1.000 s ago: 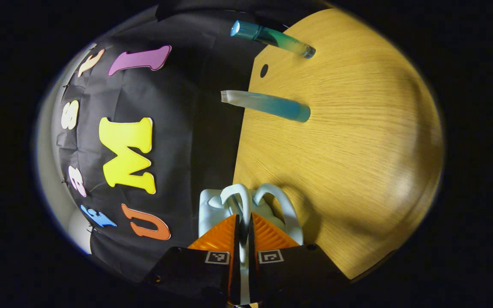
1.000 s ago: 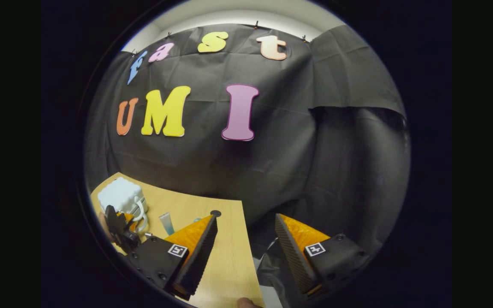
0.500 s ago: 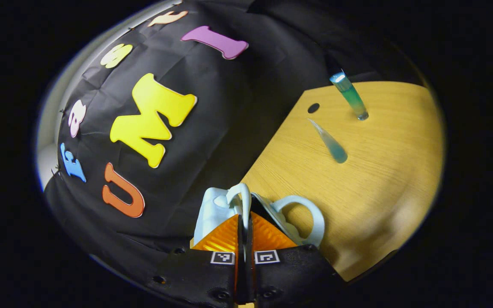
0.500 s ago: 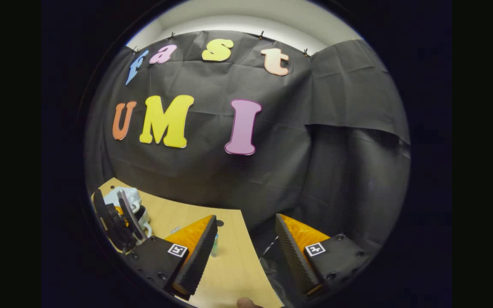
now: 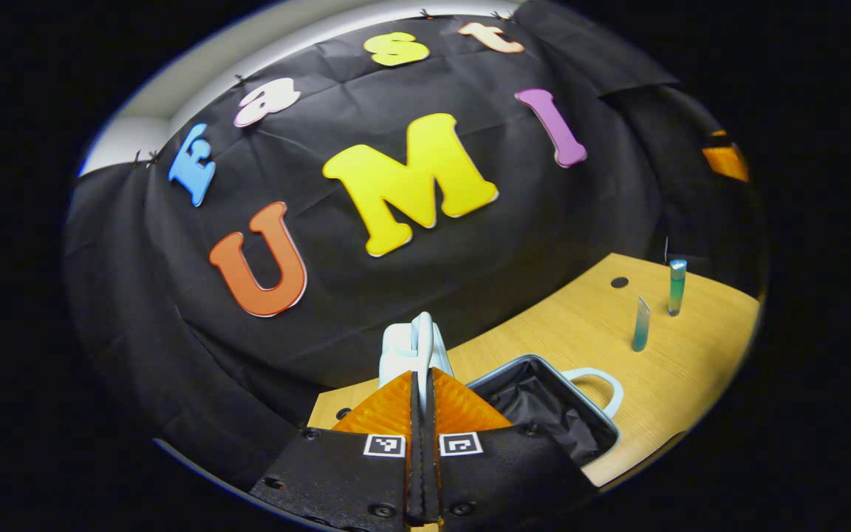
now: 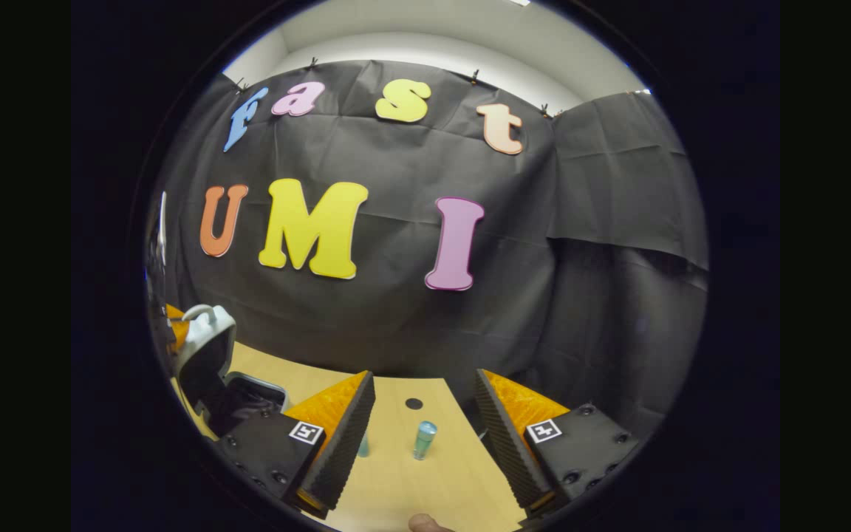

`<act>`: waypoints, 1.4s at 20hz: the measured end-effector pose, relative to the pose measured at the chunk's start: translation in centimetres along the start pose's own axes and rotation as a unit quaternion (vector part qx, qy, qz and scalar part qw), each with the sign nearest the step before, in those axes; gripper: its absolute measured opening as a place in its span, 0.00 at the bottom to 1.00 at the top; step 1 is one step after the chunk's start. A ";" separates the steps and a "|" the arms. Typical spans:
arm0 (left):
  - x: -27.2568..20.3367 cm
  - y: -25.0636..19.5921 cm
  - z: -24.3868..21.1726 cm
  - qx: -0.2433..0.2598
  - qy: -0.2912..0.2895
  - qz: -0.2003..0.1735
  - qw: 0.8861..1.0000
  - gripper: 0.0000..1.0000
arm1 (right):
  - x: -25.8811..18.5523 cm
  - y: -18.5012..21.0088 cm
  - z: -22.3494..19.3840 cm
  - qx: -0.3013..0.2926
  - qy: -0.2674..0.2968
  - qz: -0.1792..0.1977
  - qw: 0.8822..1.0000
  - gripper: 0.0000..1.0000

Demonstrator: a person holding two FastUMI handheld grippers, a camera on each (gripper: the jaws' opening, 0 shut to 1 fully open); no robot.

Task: First open the suitcase, pack the skin care products into it, and then close the suitcase.

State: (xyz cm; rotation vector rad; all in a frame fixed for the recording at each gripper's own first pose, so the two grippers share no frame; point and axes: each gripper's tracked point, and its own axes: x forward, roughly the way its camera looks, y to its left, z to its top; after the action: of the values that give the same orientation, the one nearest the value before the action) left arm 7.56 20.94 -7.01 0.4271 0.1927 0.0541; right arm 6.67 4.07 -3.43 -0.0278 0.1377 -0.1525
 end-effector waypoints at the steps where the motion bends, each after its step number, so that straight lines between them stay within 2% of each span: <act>1: 0.1 2.2 -0.5 -0.019 -0.003 0.008 1.000 0.03 | -0.2 1.4 0.2 0.009 0.006 0.000 1.000 0.81; 4: 0.8 9.0 -4.3 -0.077 0.004 0.039 0.996 0.02 | -0.8 4.8 0.7 0.020 0.011 -0.002 1.000 0.81; 8: 2.8 15.8 -11.3 -0.150 0.022 0.054 0.987 0.02 | -1.7 8.0 1.0 0.008 0.009 -0.002 1.000 0.81; 15: 5.1 18.7 -23.0 -0.290 0.062 0.043 0.954 0.03 | -3.2 12.0 0.3 -0.047 0.018 0.020 0.999 0.82; 20: 5.3 17.5 -30.6 -0.389 0.113 0.036 0.914 0.03 | -3.7 13.3 -0.7 -0.069 0.027 0.030 0.997 0.83; 24: 5.5 15.4 -34.5 -0.468 0.149 0.022 0.871 0.04 | -3.9 13.4 -1.0 -0.080 0.030 0.033 0.996 0.82; 28: 5.7 15.7 -34.6 -0.541 0.134 0.023 0.830 0.11 | -4.0 13.1 -0.9 -0.084 0.027 0.034 0.995 0.82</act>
State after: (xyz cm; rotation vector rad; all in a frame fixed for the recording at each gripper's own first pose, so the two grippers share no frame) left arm 6.17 49.80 -32.30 -0.7270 0.3927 0.2567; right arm 4.58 17.60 -4.30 -0.1876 0.2047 -0.0735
